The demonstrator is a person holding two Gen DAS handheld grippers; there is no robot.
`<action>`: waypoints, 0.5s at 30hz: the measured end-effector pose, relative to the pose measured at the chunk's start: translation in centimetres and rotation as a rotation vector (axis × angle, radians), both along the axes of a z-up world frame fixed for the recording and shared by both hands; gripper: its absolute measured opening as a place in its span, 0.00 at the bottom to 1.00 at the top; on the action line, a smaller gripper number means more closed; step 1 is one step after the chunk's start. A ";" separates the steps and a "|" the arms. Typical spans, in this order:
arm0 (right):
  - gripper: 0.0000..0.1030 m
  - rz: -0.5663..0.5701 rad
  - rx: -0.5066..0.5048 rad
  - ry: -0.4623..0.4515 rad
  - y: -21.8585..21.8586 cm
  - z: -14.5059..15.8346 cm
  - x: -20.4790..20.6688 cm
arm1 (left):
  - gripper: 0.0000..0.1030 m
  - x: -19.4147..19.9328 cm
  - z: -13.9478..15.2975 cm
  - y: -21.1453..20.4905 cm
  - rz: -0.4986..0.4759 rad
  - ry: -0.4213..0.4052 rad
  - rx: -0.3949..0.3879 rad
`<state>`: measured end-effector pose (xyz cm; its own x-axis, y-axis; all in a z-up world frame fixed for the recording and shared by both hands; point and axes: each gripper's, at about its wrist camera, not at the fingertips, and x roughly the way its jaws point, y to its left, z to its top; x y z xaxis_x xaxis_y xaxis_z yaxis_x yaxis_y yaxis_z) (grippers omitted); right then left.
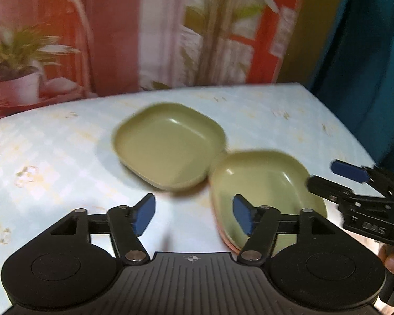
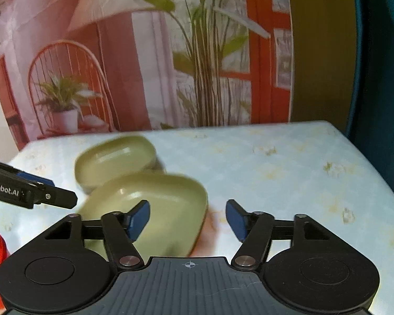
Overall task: Organize plates and bowls
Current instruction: 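Open the left tool to release the olive-green plate on the orange plate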
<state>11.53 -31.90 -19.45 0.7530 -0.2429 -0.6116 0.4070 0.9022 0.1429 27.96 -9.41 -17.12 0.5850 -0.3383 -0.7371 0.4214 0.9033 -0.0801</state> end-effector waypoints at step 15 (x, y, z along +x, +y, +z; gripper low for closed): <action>1.00 0.156 0.039 -0.227 -3.5 6.7 6.6 | 0.87 5.0 4.1 4.4 0.239 -0.095 0.044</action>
